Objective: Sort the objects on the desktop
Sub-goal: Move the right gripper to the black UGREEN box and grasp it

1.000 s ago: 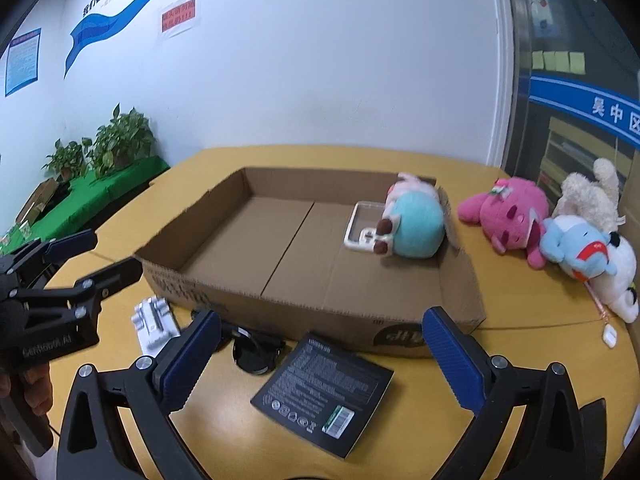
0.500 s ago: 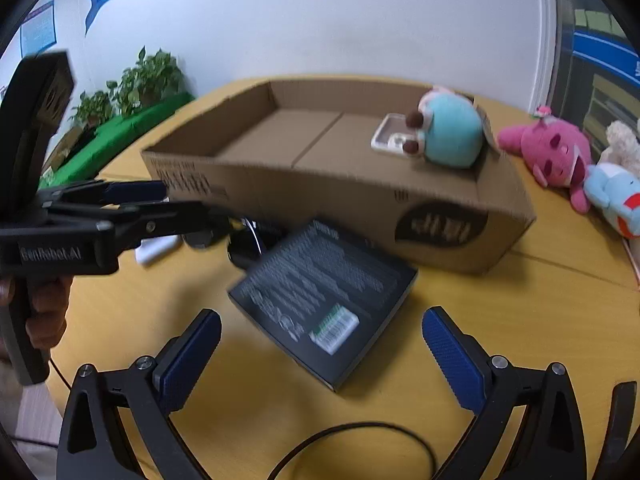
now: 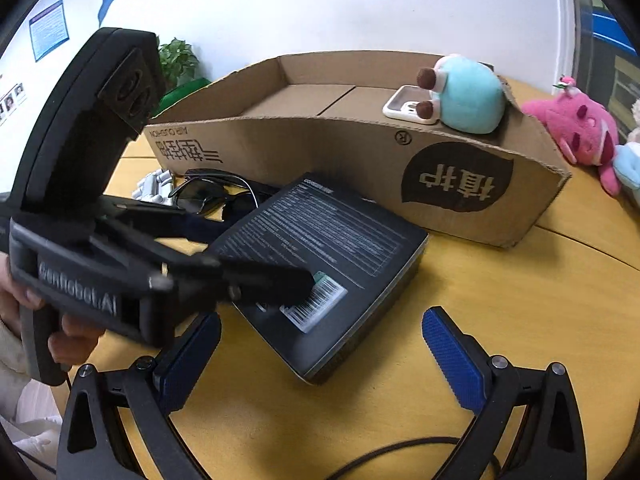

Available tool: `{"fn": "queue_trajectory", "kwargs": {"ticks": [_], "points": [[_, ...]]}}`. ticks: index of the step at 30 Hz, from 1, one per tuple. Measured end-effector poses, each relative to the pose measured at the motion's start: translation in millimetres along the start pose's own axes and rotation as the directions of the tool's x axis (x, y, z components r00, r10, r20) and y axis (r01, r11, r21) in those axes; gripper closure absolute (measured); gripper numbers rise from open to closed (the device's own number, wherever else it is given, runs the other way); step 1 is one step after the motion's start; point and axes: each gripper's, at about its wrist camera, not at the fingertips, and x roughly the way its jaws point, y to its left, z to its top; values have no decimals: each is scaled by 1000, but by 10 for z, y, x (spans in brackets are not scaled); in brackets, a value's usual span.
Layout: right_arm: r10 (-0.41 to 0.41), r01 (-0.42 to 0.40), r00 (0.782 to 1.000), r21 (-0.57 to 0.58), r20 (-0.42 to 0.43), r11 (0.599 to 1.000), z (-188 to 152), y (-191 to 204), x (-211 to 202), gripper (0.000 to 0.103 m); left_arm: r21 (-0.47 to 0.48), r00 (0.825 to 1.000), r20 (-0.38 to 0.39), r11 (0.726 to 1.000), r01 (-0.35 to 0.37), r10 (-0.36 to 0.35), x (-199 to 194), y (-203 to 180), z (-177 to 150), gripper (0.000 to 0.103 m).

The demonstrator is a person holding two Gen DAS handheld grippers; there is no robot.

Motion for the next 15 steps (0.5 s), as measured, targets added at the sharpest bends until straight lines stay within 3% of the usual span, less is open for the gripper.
{"fn": "queue_trajectory", "kwargs": {"ticks": [4, 9, 13, 15], "points": [[22, -23, 1000, -37, -18, 999, -82, 140, 7, 0, -18, 1000, -5, 1000, -13, 13, -48, -3, -95, 24], [97, -106, 993, -130, -72, 986, -350, 398, -174, 2, -55, 998, -66, 998, 9, -13, -214, 49, -391, 24], [4, -15, 998, -183, -59, 983, -444, 408, -225, 2, -119, 999, -32, 993, -3, -1, -284, 213, -425, 23], [3, -14, 998, -160, -70, 987, -391, 337, -177, 2, -136, 1000, -17, 990, 18, -20, -270, 262, -373, 23]]}}
